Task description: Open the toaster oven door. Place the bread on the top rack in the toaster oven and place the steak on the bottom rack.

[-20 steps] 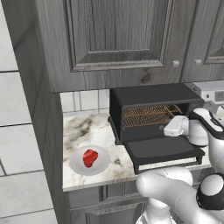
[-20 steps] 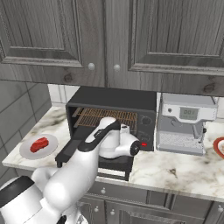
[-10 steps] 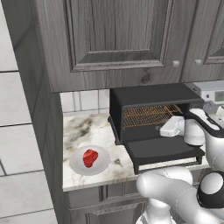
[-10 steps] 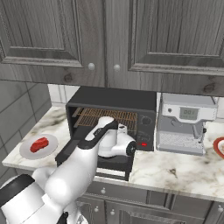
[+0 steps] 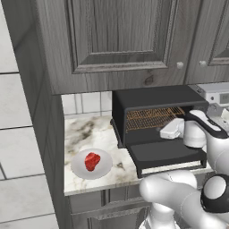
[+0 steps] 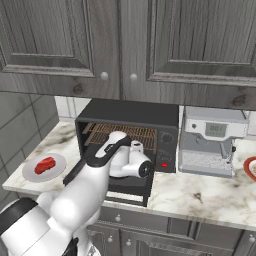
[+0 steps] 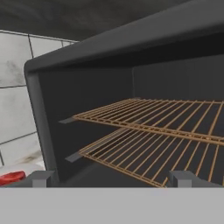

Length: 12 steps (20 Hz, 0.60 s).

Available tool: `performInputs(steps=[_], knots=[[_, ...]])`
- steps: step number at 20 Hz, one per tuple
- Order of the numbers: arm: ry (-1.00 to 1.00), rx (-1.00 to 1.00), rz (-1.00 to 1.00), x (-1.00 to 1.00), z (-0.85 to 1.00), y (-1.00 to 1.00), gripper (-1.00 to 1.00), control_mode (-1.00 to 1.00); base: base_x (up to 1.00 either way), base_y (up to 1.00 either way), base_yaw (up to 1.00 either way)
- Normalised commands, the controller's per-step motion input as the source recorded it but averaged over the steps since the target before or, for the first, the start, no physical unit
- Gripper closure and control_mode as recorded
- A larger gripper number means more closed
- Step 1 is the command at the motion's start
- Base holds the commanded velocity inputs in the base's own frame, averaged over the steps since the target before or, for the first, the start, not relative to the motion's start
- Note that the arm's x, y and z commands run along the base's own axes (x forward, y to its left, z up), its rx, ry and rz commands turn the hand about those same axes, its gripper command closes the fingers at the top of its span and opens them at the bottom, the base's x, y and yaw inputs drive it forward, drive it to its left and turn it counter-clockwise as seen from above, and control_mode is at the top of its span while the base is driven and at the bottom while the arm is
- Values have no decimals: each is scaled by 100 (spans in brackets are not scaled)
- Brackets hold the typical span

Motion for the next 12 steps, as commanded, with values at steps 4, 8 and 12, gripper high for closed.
performInputs(steps=[4, 8, 12], knots=[[0, 0, -1, 13, 0, 0, -100, -100, 0, 0, 0], [0, 0, 0, 13, -1, 0, -100, -100, 0, 0, 0], [0, 0, 0, 7, -13, 0, -100, -100, 0, 0, 0]])
